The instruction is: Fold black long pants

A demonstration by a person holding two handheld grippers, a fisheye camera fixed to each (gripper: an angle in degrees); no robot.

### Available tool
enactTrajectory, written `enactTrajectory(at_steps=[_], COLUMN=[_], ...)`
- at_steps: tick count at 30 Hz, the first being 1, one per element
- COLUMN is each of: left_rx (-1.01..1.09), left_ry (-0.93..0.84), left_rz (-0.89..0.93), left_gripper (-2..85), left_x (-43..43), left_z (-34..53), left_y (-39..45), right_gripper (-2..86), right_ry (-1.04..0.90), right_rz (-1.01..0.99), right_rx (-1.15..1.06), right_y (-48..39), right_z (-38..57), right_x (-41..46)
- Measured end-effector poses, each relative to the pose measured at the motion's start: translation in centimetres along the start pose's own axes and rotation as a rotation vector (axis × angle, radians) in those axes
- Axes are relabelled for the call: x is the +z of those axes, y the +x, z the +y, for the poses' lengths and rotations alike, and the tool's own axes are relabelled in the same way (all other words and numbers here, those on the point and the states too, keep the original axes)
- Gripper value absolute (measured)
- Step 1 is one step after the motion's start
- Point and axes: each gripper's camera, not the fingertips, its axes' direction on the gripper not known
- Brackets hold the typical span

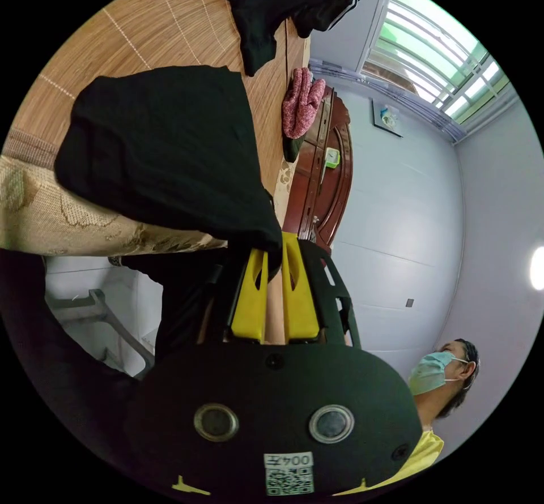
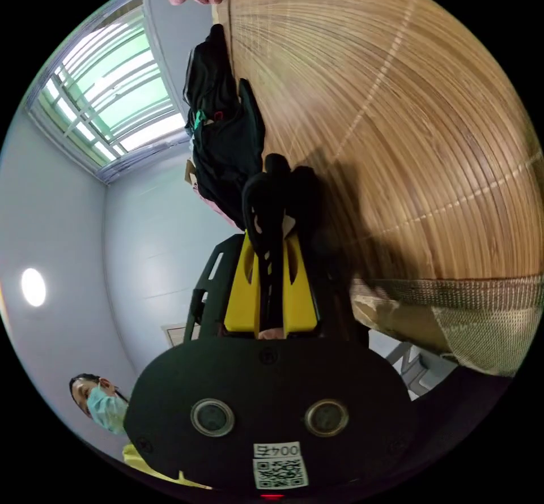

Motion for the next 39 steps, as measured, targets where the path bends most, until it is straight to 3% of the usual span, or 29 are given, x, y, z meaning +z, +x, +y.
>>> enactTrajectory(at_steps=[8, 18, 21, 26, 28, 30, 32, 35, 39], left_rx=[0.158, 0.192, 0.337, 0.741, 0.861, 0.834, 0.755, 0.719, 0.662], left_ry=[-0.18, -0.615, -0.741, -0.932, -0.967, -1.025, -1.054, -0.969, -0.96], left_rz=[-0.012, -0.009, -0.038, 0.016, -0.016, -0.08, -0.083, -0.124, -0.177], left_gripper=[5.6, 5.5, 5.6, 6.7, 10.9, 17.1, 19.6, 18.6, 17.8], left_x=[7.0, 31.8, 41.0, 56.5, 63.2, 67.2, 68.7, 66.6, 60.9], left_z=[-2.4, -4.8, -5.9, -5.1, -4.8, -5.7, -7.1, -9.1, -11.5], left_y=[13.2, 27.2, 35.3, 52.5, 58.1, 59.6, 59.2, 56.7, 52.6], right_gripper=[5.2, 5.2, 5.2, 5.2, 5.2, 5.2, 5.2, 5.3, 5.9], right_ry=[0.13, 0.425, 0.583, 1.042, 1.216, 1.395, 1.547, 1.565, 1.684], right_rz=[0.233, 0.285, 0.333, 0.466, 0.523, 0.571, 0.505, 0.323, 0.079], right_rx=[-0.256, -0.15, -0.199, -0.36, -0.322, -0.228, -0.038, 0.23, 0.121], right_y=[-12.4, -16.1, -20.1, -28.2, -28.7, -27.3, -22.4, -14.6, -11.2], right_z=[17.3, 38.5, 45.5, 61.6, 66.4, 70.4, 74.2, 77.2, 82.5], right_x=[-14.0, -40.4, -49.9, -65.2, -68.8, -71.6, -75.0, -78.0, -79.1])
